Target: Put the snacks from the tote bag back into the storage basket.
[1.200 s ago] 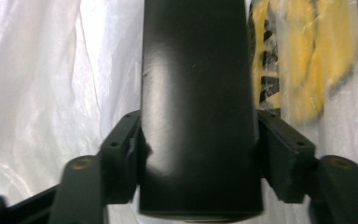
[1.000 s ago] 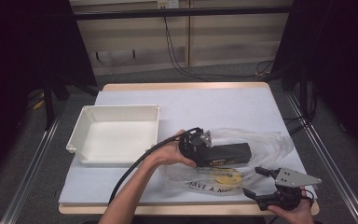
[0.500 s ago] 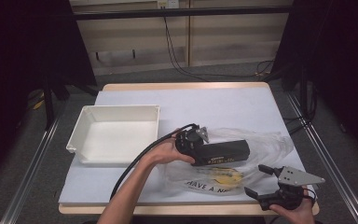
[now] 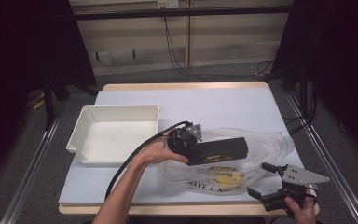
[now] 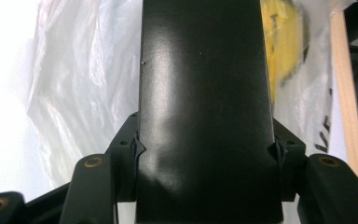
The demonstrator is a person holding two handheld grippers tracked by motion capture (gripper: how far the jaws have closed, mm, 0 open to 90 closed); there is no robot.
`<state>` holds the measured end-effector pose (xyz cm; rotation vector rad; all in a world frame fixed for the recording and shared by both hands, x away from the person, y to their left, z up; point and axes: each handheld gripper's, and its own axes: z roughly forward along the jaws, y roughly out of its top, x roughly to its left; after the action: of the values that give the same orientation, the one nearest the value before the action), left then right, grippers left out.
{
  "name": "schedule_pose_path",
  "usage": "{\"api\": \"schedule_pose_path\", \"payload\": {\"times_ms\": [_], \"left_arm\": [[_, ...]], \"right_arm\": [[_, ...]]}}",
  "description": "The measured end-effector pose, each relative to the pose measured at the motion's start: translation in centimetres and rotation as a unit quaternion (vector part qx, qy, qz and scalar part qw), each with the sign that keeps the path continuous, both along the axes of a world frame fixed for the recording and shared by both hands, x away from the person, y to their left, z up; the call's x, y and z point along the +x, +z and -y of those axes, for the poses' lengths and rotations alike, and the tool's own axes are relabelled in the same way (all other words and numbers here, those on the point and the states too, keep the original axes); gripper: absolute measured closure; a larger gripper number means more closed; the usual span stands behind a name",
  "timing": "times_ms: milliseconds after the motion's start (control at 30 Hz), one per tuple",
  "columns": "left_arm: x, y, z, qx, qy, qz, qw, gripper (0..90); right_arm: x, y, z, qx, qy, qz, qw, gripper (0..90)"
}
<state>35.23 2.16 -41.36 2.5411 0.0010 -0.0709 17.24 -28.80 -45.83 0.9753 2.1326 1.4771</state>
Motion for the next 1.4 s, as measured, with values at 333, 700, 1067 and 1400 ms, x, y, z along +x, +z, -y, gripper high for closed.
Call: {"api": "schedule_pose_path", "payload": {"times_ms": [333,700,1067,1400], "left_arm": [[-0.3,1.0,-1.8,-0.007,0.01,0.004,0.9999,43.0],[-0.4,1.9,-3.5,-0.032,0.016,-0.002,0.9993,42.9],[-1.2,4.6,-3.3,-0.05,-0.004,0.024,0.9985,42.8],[-0.4,5.8,-4.9,-0.053,0.013,0.028,0.9981,42.8]], "right_arm": [[-0.1,-0.1,0.3,0.004,-0.027,0.014,0.9995,1.5],[-0.2,-0.2,0.3,0.007,-0.03,0.022,0.9993,0.8],[-0.3,-0.3,0.1,0.001,-0.021,0.037,0.9991,0.5],[-0.5,-0.4,0.2,0.0,-0.02,0.06,0.998,0.6]]}}
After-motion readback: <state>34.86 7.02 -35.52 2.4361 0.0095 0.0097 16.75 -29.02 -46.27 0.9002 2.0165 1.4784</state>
